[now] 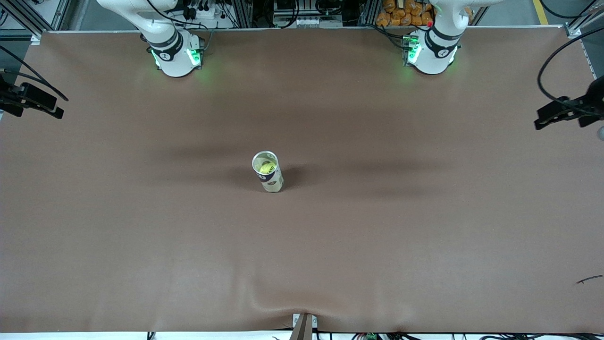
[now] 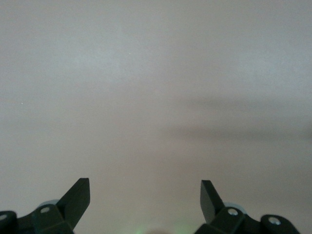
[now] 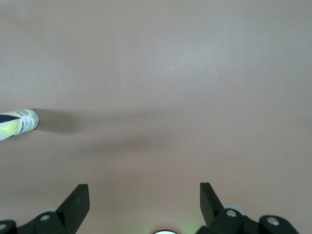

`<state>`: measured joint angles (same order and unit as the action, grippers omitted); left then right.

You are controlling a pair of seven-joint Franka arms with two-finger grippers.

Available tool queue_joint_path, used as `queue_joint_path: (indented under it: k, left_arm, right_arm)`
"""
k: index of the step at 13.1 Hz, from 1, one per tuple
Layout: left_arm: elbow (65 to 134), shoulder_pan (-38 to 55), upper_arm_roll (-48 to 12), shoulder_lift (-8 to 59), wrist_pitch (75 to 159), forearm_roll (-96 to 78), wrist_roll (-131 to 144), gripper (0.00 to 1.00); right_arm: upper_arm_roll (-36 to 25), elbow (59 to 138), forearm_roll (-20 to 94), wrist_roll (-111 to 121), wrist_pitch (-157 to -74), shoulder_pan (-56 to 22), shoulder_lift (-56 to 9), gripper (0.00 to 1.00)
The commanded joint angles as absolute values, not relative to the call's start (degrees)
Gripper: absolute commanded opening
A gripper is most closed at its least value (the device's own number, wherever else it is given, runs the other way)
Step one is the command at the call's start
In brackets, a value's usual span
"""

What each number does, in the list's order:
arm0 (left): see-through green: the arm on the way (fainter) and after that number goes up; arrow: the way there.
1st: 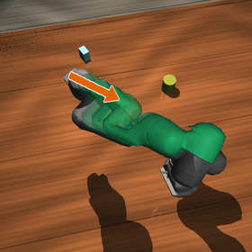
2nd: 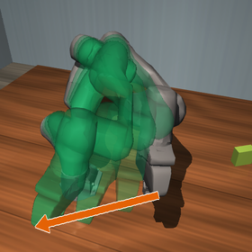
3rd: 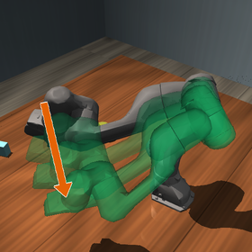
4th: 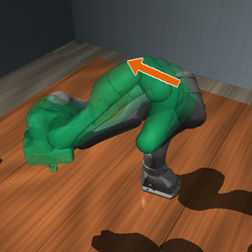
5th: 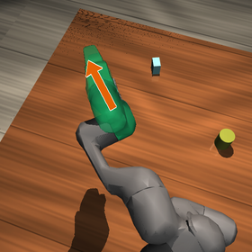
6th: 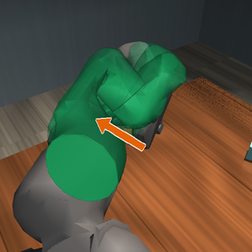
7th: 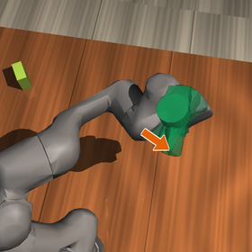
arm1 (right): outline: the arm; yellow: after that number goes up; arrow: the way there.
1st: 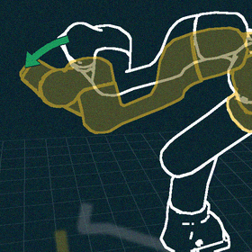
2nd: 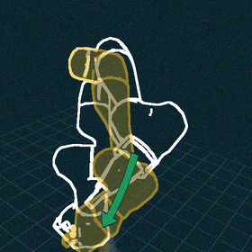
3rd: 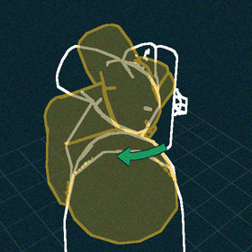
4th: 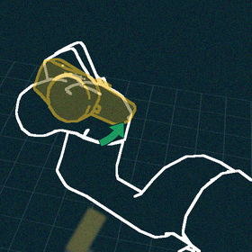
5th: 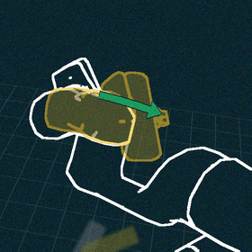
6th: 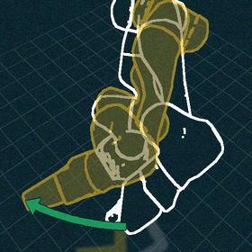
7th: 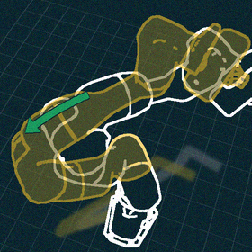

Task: Insert tennis ball vertically with right arm

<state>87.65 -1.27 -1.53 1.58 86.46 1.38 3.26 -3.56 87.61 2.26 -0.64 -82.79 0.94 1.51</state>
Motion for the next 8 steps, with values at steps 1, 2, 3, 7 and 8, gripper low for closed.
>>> queue_joint_path:
  k: [1, 2, 3, 7, 8]
  left_arm:
    - [88.5, -1.9, -2.5, 0.4, 87.3, 1.2, 4.9, 1.00]
    - [88.4, -1.9, -2.5, 0.4, 87.2, 1.2, 4.8, 1.00]
    - [88.3, -1.9, -2.5, 0.5, 87.3, 1.5, 4.8, 1.00]
    - [88.2, -1.5, -2.5, 1.2, 87.2, 1.6, 4.9, 1.00]
    - [88.2, -1.7, -2.6, 1.2, 87.2, 1.6, 4.6, 1.00]
  right_arm:
    - [-2.5, 87.7, 1.4, -0.9, -82.9, 1.8, 1.9, 1.00]
    - [-2.5, 87.7, 1.4, -0.9, -82.9, 1.8, 1.9, 1.00]
    - [-2.5, 87.7, 1.4, -0.9, -82.9, 1.8, 1.9, 1.00]
    - [-2.5, 87.7, 1.4, -1.0, -82.8, 1.8, 1.9, 1.00]
    - [-2.5, 87.7, 1.4, -1.0, -82.9, 1.8, 1.9, 1.00]
